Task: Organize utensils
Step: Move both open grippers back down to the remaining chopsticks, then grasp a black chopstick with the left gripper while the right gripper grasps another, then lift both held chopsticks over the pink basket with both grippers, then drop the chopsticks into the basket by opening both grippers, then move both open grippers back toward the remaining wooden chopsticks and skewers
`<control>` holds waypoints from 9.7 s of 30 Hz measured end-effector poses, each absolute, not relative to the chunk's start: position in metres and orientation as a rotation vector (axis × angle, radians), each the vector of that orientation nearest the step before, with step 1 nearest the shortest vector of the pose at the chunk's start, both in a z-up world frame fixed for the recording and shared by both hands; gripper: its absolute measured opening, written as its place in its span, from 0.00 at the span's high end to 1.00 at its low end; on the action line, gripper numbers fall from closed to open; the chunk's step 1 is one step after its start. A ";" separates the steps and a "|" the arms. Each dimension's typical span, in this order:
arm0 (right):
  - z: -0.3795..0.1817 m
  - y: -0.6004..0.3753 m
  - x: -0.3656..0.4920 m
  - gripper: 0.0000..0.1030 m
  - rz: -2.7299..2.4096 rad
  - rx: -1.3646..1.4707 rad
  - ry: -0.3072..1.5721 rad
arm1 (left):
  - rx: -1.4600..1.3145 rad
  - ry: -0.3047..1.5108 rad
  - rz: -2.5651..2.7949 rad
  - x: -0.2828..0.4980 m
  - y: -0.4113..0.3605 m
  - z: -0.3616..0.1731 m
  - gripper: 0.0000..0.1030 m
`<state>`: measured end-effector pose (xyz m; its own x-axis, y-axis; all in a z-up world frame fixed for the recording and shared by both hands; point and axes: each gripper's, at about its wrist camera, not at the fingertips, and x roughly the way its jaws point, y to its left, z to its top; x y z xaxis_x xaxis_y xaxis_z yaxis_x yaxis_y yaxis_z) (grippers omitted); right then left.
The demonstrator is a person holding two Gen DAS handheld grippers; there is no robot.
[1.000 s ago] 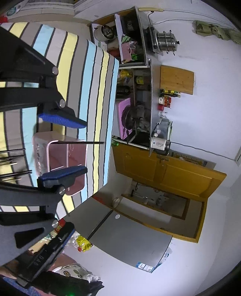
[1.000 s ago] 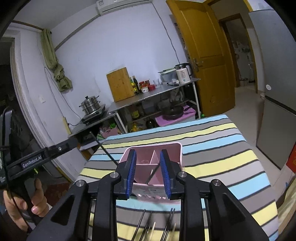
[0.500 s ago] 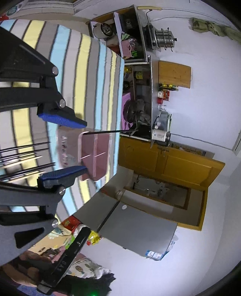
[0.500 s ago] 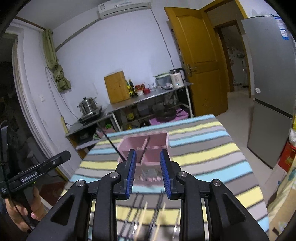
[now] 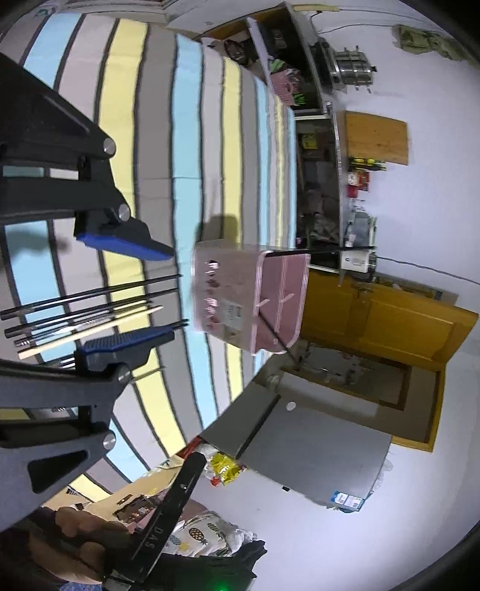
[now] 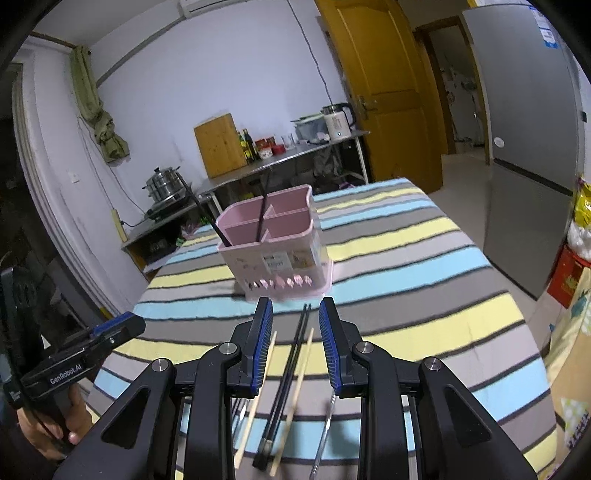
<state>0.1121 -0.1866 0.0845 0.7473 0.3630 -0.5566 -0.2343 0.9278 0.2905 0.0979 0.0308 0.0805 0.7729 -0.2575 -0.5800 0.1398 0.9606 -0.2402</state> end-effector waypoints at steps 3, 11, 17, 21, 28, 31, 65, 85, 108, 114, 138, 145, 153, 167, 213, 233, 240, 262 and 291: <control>0.074 -0.189 0.114 0.74 0.322 0.209 0.675 | -0.187 0.679 -0.216 0.099 0.028 0.070 0.65; 0.052 -0.185 0.122 0.74 0.323 0.209 0.727 | -0.187 0.749 -0.225 0.110 0.024 0.043 0.65; 0.034 -0.178 0.132 0.77 0.330 0.206 0.770 | -0.193 0.803 -0.224 0.126 0.023 0.022 0.65; 0.025 -0.172 0.141 0.79 0.334 0.204 0.795 | -0.196 0.837 -0.221 0.145 0.021 0.010 0.65; 0.008 -0.161 0.164 0.82 0.338 0.201 0.843 | -0.194 0.896 -0.211 0.175 0.017 -0.010 0.67; 0.000 -0.154 0.177 0.85 0.343 0.187 0.862 | -0.189 0.912 -0.208 0.181 0.013 -0.015 0.67; -0.033 -0.107 0.241 0.93 0.272 0.024 0.994 | -0.100 0.973 -0.178 0.210 0.007 -0.025 0.84; 0.035 -0.133 0.224 0.95 0.368 0.169 0.860 | -0.157 0.895 -0.215 0.202 0.019 0.029 0.95; 0.126 -0.142 0.180 0.95 0.387 0.156 0.645 | -0.146 0.682 -0.251 0.174 0.033 0.132 0.95; 0.130 -0.143 0.164 0.95 0.382 0.140 0.649 | -0.146 0.697 -0.252 0.161 0.033 0.129 0.95; 0.164 -0.154 0.150 0.96 0.379 0.163 0.561 | -0.172 0.695 -0.251 0.154 0.045 0.163 0.95; 0.187 -0.151 0.168 0.96 0.383 0.196 0.488 | -0.197 0.644 -0.240 0.173 0.055 0.192 0.95; 0.215 -0.141 0.191 0.96 0.383 0.224 0.409 | -0.214 0.579 -0.230 0.198 0.063 0.220 0.95; 0.209 -0.122 0.229 0.96 0.363 0.216 0.370 | -0.270 0.530 -0.221 0.237 0.076 0.225 0.95; 0.152 -0.131 0.221 0.86 0.365 0.182 0.513 | -0.234 0.599 -0.178 0.226 0.069 0.158 0.69; 0.110 -0.168 0.126 0.86 0.333 0.194 0.584 | -0.226 0.609 -0.195 0.126 0.060 0.108 0.69; 0.095 -0.168 0.105 0.86 0.328 0.192 0.612 | -0.239 0.646 -0.202 0.101 0.051 0.083 0.69; 0.043 -0.160 0.099 0.86 0.343 0.185 0.718 | -0.238 0.791 -0.240 0.105 0.027 0.028 0.69; 0.010 -0.169 0.123 0.86 0.331 0.221 0.792 | -0.107 0.928 -0.204 0.166 -0.017 -0.024 0.68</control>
<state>0.1229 -0.1691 0.0096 0.6549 0.3715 -0.6581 -0.2072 0.9257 0.3163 0.1665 -0.0169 -0.0235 0.5819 -0.2204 -0.7829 0.1285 0.9754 -0.1791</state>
